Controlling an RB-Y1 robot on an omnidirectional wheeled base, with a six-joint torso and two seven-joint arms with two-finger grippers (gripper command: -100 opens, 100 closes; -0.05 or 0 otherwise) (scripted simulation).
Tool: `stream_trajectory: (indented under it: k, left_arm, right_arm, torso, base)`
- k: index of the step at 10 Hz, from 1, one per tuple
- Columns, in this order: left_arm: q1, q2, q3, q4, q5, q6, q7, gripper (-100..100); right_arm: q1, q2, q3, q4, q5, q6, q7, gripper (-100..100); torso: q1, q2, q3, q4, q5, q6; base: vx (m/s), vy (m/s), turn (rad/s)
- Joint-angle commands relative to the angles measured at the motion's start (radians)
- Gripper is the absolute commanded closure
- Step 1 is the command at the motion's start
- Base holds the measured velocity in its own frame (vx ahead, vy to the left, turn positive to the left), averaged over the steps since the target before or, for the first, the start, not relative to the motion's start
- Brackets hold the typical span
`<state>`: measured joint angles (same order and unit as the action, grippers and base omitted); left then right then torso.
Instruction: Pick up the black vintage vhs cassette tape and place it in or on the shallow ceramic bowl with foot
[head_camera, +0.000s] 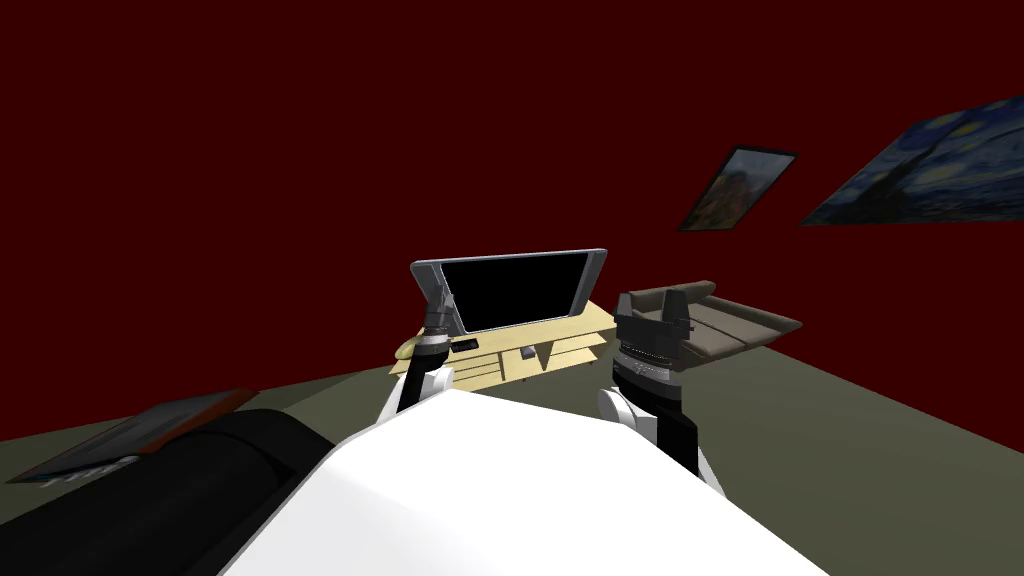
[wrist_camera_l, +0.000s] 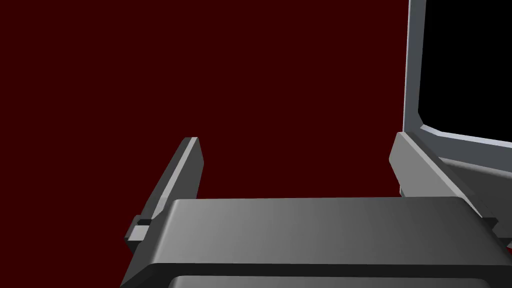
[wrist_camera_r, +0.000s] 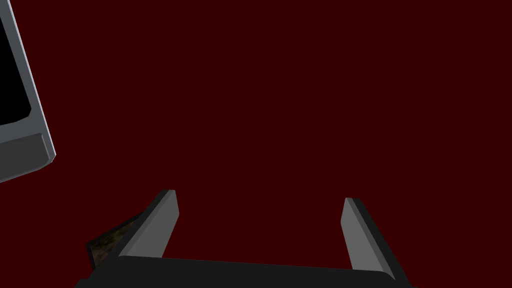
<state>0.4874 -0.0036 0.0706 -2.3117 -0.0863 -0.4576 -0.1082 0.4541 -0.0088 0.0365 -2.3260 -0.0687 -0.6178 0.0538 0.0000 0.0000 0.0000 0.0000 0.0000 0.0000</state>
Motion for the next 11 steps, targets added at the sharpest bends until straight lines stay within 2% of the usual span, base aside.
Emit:
stream_trajectory:
  k: [1,5,6,9,10,11]
  left_arm:
    - [-0.010,0.025,0.005,0.015,0.006,0.032,0.008,-100]
    - [-0.047,0.082,0.021,0.067,0.027,0.139,0.036,-100]
    - [-0.047,0.082,0.021,0.067,0.027,0.148,0.036,-100]
    - [-0.088,0.125,0.040,0.126,0.051,0.258,0.067,-100]
    - [-0.088,0.125,0.040,0.126,0.051,0.279,0.067,-100]
    - [-0.104,0.138,0.047,0.149,0.061,0.310,0.079,-100]
  right_arm:
    - [0.000,0.000,0.000,0.000,0.000,0.000,0.000,0]
    - [0.000,0.000,0.000,0.000,0.000,0.000,0.000,0]
    - [0.000,0.000,0.000,0.000,0.000,0.000,0.000,0]
    - [0.000,0.000,0.000,0.000,0.000,0.000,0.000,0]
    - [0.000,0.000,0.000,0.000,0.000,0.000,0.000,0]
    - [0.000,0.000,0.000,0.000,0.000,0.000,0.000,0]
  torso:
    - [0.000,0.000,0.000,0.000,0.000,0.000]
    - [0.003,0.000,0.000,0.000,0.001,0.000]
    - [0.003,0.000,0.000,0.000,0.001,0.000]
    - [0.003,0.000,0.000,0.000,0.001,0.000]
    - [0.004,0.000,0.000,0.000,0.001,0.000]
    - [0.003,0.000,0.000,0.000,0.001,0.000]
  base:
    - [0.003,0.015,-0.055]
    - [0.000,0.033,-0.060]
    - [-0.002,0.031,-0.025]
    - [-0.005,0.038,-0.081]
    - [-0.004,0.036,-0.031]
    - [-0.007,0.031,-0.058]
